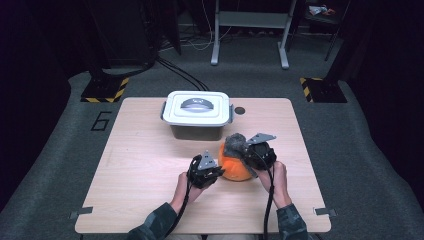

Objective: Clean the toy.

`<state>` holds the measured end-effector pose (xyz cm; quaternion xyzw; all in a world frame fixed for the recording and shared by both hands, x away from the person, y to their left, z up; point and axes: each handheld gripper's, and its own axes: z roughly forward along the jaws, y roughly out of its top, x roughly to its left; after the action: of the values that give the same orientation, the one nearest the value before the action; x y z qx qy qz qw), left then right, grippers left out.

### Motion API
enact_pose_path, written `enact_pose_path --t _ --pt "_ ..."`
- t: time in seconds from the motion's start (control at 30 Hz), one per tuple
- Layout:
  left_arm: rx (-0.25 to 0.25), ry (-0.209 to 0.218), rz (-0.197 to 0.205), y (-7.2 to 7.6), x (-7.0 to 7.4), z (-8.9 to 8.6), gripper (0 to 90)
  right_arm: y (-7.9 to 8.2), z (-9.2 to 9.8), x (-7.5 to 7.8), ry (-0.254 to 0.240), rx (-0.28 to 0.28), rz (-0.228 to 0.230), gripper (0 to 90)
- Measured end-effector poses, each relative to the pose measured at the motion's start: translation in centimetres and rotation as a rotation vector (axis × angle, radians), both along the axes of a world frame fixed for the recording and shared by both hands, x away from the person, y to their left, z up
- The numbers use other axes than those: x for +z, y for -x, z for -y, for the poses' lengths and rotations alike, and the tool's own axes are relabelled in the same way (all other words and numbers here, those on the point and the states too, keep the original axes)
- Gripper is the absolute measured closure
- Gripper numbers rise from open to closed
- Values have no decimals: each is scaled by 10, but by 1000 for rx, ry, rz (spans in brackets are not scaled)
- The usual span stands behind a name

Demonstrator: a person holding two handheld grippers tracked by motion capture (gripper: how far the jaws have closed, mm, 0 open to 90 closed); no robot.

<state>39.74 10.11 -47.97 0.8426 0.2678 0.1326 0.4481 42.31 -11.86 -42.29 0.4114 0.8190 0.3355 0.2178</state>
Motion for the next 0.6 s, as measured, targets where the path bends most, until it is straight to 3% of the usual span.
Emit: enact_pose_path --t 0.33,0.6 --pt "2 5 -9 0 -1 -1 839 -3 26 -8 -22 -96 -20 733" --pt "0 6 -8 0 -1 0 839 -9 49 -24 -38 -162 -58 733"
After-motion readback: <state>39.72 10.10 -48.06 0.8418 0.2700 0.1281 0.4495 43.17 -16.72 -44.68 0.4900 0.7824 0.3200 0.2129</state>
